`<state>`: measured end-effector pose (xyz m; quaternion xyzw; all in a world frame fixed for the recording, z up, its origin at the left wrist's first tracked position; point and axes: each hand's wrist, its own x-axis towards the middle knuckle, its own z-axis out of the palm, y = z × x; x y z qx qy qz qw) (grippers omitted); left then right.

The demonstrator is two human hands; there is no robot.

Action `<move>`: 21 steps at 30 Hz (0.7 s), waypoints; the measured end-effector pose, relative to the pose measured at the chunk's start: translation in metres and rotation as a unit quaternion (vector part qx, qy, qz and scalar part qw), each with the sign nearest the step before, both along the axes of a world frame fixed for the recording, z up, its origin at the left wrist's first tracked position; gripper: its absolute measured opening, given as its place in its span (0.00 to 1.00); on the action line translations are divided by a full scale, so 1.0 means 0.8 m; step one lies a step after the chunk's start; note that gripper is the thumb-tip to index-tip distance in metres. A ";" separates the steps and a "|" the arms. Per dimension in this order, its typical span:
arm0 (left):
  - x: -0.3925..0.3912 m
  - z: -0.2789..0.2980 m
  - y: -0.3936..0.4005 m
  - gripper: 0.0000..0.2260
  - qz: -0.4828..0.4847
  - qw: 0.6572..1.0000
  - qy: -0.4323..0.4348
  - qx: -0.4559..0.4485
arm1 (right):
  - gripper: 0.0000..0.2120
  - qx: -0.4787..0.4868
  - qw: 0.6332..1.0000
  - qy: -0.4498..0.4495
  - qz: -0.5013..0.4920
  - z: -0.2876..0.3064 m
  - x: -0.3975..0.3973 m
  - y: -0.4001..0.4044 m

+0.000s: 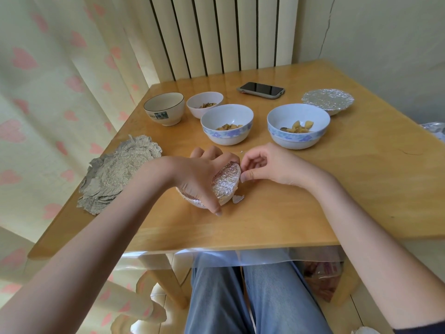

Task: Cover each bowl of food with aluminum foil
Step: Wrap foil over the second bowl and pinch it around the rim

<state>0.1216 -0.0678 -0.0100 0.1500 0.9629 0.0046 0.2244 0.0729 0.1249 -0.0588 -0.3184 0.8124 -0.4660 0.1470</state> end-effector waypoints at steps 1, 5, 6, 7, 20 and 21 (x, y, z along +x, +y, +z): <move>0.000 0.000 0.000 0.46 -0.001 1.000 0.001 0.002 | 0.07 0.000 1.000 0.005 -0.001 -0.001 -0.002 -0.001; 0.000 -0.001 0.000 0.44 -0.002 1.000 0.009 0.011 | 0.09 0.022 0.999 0.046 -0.014 0.006 -0.010 -0.004; -0.001 -0.001 -0.001 0.44 -0.004 1.000 0.010 0.013 | 0.10 0.030 0.998 0.059 -0.019 0.008 -0.012 -0.005; -0.001 -0.001 -0.001 0.44 -0.005 1.000 0.010 0.015 | 0.10 0.037 0.997 0.070 -0.026 0.010 -0.014 -0.006; -0.001 0.000 -0.001 0.44 -0.001 1.000 0.010 0.008 | 0.07 0.057 0.986 0.138 -0.076 0.010 -0.017 -0.008; -0.001 0.000 -0.001 0.44 0.000 1.000 0.010 0.008 | 0.07 0.059 0.985 0.141 -0.074 0.011 -0.016 -0.007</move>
